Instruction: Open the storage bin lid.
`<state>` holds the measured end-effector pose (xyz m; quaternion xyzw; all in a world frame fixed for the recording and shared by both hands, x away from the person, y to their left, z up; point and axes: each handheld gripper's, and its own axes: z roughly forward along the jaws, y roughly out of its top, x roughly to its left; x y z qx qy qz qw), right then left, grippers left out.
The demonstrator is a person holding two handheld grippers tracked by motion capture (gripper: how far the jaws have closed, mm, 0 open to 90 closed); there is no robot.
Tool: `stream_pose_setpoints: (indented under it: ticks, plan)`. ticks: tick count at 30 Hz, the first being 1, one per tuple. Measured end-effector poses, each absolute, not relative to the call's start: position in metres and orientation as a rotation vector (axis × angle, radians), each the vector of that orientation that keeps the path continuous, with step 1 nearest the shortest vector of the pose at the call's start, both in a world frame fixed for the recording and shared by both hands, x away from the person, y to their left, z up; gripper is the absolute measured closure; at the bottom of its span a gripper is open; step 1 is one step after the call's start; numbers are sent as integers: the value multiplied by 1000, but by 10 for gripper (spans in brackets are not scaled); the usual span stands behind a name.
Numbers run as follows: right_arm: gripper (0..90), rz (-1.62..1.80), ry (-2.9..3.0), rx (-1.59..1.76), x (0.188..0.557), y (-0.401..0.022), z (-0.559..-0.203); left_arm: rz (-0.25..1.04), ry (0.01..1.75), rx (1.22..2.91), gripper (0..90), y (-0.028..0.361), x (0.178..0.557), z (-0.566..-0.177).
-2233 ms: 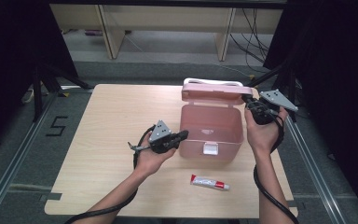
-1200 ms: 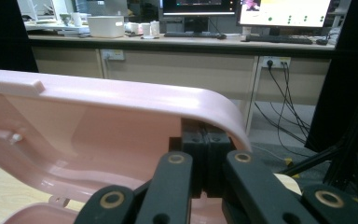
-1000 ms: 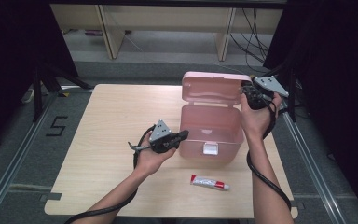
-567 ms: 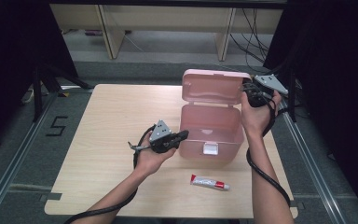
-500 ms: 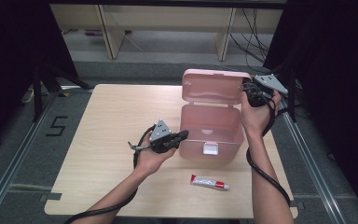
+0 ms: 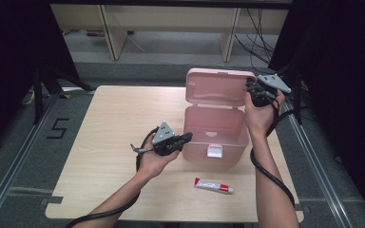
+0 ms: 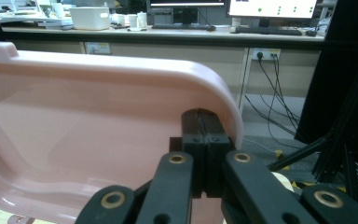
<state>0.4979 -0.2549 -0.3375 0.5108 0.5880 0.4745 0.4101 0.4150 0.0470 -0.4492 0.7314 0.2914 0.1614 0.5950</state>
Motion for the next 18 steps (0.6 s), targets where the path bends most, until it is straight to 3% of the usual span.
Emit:
stream_pose_setpoints:
  ticks: [18]
  plan:
    - [900,1178,1500,1333,504,-254,-349,374,676,1701,879,47,415,-449]
